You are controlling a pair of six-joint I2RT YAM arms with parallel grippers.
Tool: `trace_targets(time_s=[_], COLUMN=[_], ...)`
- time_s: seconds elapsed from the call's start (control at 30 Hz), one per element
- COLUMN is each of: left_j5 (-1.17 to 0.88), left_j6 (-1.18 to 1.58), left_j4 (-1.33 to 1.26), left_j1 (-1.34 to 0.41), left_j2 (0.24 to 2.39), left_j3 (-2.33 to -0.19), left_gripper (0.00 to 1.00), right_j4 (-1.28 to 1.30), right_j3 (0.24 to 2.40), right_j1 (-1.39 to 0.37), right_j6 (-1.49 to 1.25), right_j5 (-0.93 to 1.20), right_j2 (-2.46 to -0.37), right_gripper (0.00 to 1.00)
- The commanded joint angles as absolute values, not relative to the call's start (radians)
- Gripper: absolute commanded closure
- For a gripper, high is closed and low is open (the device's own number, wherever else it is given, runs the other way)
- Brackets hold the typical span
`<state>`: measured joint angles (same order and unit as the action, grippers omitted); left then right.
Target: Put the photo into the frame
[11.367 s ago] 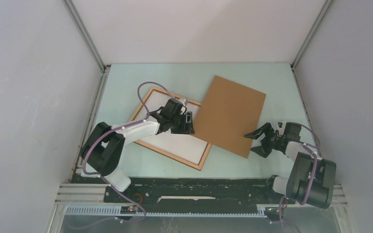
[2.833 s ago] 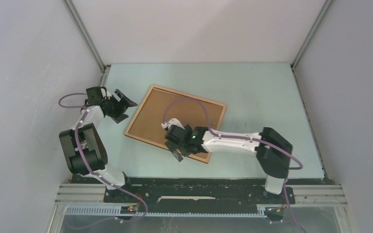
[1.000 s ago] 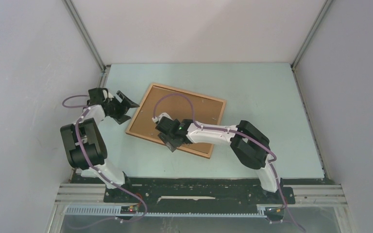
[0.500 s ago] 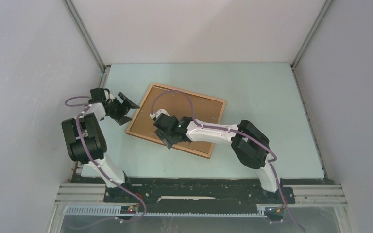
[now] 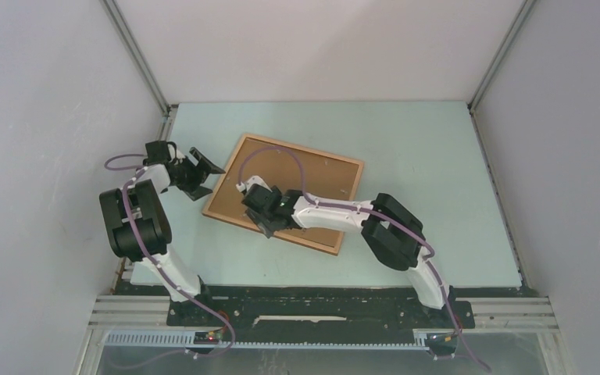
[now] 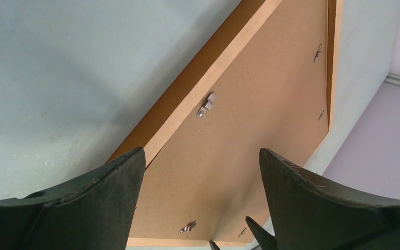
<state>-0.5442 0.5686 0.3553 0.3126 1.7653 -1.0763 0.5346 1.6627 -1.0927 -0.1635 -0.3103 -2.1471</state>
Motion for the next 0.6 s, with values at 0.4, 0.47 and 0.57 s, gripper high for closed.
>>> trace_targets(time_s=[0.4,0.47,0.57], left_j5=[-0.468,-0.450,-0.425], left_j6=[0.529,0.514,0.485], left_j4=[0.409,0.420,0.422], left_j1=[0.287,0.279,0.253], left_j2=[1.767,1.741,1.697], left_j3=[-1.126,-1.132,-1.134], left_gripper=[0.10,0.10,0.08], right_j4=[0.429,0.442,0.440], right_j3=[1.660,1.624,1.547], right_j1=[-1.105,-1.104,-1.081], right_j6=[-0.225,-0.240,-0.291], right_j5=[-0.306,-0.273,-0.232], right_j2=[-2.115,-2.042,-1.916], right_gripper=[0.22,0.17,0.08])
